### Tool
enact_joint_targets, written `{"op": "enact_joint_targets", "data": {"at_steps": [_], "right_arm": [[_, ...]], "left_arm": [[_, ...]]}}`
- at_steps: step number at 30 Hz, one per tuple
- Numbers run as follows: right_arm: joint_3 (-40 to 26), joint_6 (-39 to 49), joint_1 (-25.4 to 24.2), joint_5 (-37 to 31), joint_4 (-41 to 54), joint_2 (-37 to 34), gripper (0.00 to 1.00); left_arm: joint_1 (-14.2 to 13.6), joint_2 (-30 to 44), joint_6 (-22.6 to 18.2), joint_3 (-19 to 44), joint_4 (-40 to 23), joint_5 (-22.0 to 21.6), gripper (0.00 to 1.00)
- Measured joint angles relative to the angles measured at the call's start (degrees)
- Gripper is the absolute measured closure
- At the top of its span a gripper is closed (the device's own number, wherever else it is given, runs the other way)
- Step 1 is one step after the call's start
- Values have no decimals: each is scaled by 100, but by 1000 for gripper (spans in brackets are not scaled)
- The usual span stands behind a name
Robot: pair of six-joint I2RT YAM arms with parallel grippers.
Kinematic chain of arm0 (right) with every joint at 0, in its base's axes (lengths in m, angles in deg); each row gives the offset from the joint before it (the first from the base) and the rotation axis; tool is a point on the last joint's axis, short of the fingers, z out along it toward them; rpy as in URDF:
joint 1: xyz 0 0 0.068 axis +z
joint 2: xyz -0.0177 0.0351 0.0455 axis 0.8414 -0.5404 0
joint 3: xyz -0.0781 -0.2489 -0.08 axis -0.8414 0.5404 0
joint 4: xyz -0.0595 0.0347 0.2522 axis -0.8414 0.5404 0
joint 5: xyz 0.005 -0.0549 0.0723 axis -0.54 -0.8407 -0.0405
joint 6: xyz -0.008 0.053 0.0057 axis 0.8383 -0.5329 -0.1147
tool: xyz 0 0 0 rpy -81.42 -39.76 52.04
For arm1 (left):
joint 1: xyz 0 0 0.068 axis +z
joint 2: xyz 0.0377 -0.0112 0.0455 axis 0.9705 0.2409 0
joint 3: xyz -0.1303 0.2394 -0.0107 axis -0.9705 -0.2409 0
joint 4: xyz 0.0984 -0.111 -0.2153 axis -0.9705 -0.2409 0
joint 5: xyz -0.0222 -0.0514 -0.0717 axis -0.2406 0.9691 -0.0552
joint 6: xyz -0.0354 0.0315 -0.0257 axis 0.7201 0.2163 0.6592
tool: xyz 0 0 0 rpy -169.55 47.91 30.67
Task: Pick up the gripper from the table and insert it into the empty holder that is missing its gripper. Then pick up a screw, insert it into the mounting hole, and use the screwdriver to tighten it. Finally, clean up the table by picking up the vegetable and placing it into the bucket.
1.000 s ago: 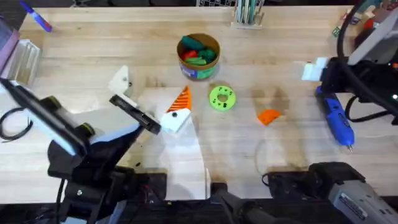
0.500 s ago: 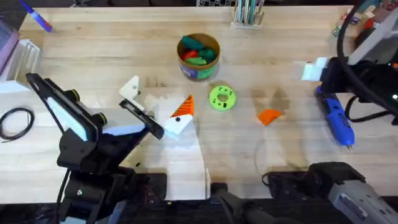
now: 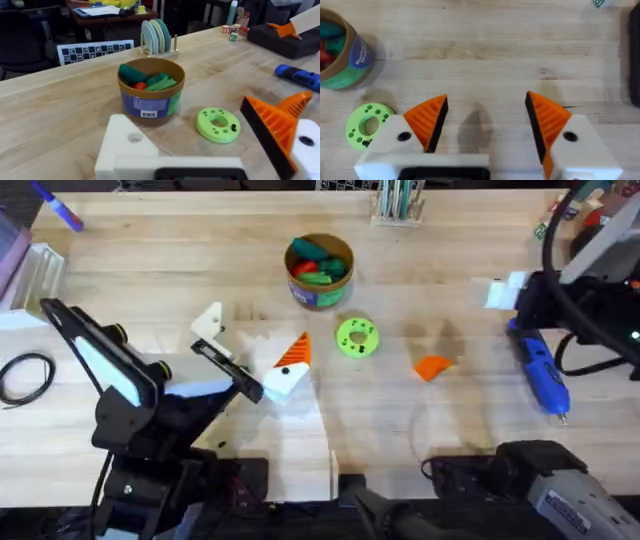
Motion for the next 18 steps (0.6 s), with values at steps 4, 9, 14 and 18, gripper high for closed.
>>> {"op": "enact_joint_targets", "data": {"at_steps": [4, 9, 14, 18], "right_arm": [[0, -16, 0, 0, 10, 0, 59], [-2, -107, 1, 270, 410, 0, 59], [-40, 368, 441, 889, 1575, -2, 58], [-146, 757, 1099, 984, 2375, -45, 57]], "left_arm": [[0, 0, 0, 0, 2, 224, 15], [0, 0, 0, 0, -13, 931, 15], [0, 0, 0, 2, -52, 1368, 15], [0, 0, 4, 2, -61, 1507, 14]]}}
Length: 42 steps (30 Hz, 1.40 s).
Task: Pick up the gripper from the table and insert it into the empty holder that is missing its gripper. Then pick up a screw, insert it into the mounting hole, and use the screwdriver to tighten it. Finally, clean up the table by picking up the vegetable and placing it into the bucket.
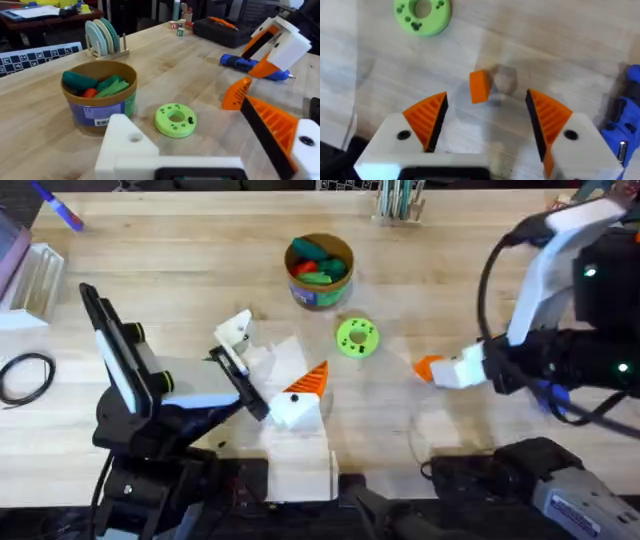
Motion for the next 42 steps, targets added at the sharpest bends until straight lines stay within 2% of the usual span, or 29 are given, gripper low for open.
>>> {"op": "enact_joint_targets", "data": {"at_steps": [6, 10, 18, 20, 23, 25, 34, 38, 40, 42], "right_arm": [[-18, 257, 585, -80, 224, -32, 57], [-29, 316, 628, -159, 215, -242, 57], [-29, 323, 628, -341, 128, -1372, 65], [-29, 324, 628, -343, 78, -1562, 116], [-29, 342, 628, -352, -21, -1705, 306], [-29, 342, 628, -361, -31, -1705, 395], [-29, 343, 628, -337, -175, -1707, 630], [-29, 358, 628, -338, -185, -1708, 797], [-29, 360, 628, -339, -186, -1705, 938], [-29, 363, 627, -339, -204, -1708, 989]], "left_arm": [[0, 0, 0, 0, -2, 50, 14], [0, 0, 0, 0, -2, 56, 14], [0, 0, 0, 0, -2, 69, 15], [0, 0, 2, 0, -2, 81, 14], [0, 0, 13, 0, -4, 107, 15], [0, 0, 15, 0, -4, 119, 15], [0, 0, 16, 0, -4, 121, 15], [0, 0, 16, 0, -4, 122, 15], [0, 0, 17, 0, -4, 123, 14], [0, -1, 17, 0, -4, 123, 14]]}}
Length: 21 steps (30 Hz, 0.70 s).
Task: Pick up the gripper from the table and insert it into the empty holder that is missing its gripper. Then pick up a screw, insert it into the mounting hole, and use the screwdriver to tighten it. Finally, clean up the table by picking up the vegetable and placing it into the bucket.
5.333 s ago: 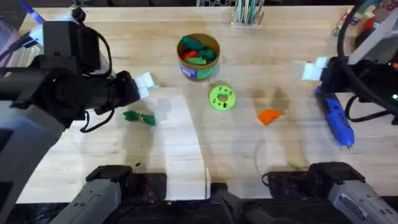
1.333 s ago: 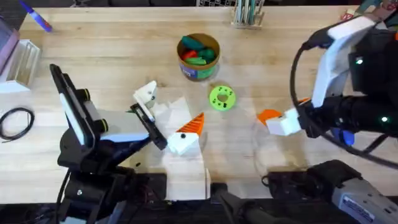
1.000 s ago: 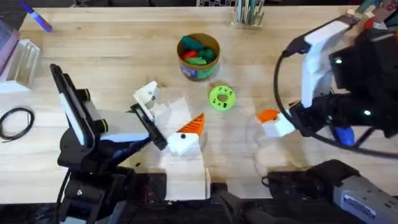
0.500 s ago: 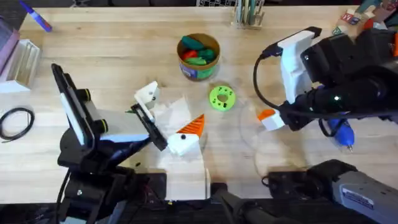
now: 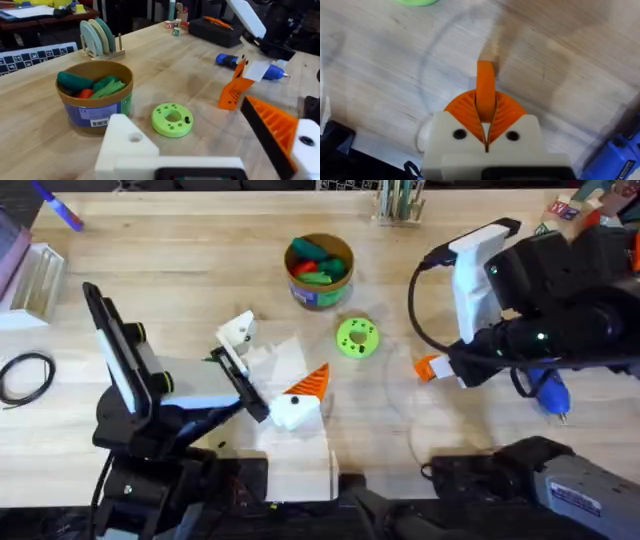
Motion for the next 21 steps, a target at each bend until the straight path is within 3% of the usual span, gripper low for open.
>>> {"op": "enact_joint_targets", "data": {"at_steps": [5, 7, 14, 21], "right_arm": [[-181, -130, -1, 69, 48, 6, 988], [-300, -298, -1, 371, -364, 67, 989], [-381, -1532, -1, 2642, -2786, 7, 991], [-389, -2753, -1, 4536, -3528, -913, 992]], "left_arm": [[0, 1, 0, 0, 0, 0, 14], [0, 1, 0, 0, 0, 1, 14], [0, 1, 0, 0, -2, 15, 14], [0, 1, 0, 0, -2, 22, 14]]}}
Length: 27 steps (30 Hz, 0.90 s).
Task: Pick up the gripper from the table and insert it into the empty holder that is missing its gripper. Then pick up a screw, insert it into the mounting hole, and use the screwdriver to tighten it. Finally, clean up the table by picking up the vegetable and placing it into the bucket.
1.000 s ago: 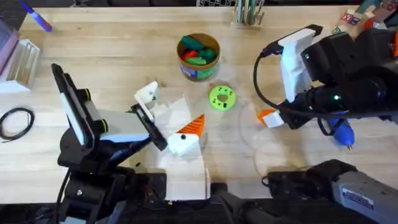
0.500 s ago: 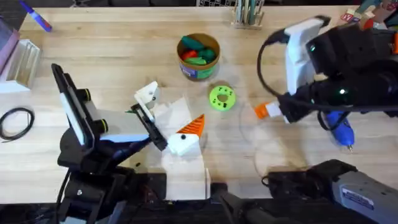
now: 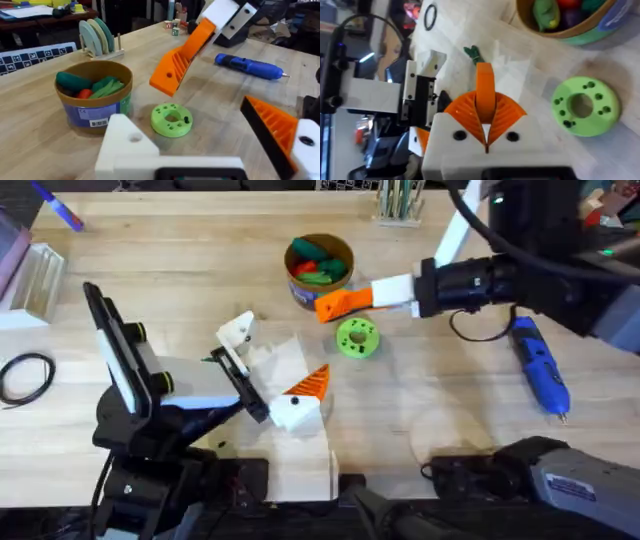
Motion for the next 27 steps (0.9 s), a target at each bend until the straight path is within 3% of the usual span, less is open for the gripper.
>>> {"op": "enact_joint_targets", "data": {"at_steps": [6, 13, 20, 27], "right_arm": [[0, -660, 0, 1366, -471, -801, 992], [0, -1175, 94, 2382, -747, -1397, 992], [0, -1367, 525, 2747, -880, -1666, 992], [0, -1784, 797, 2834, -1739, -1815, 992]], "left_arm": [[0, 0, 0, 0, -17, 290, 15], [0, 0, 91, 0, -61, 787, 14], [0, -1, 215, 0, -77, 917, 14], [0, 0, 216, 0, -77, 920, 15]]}}
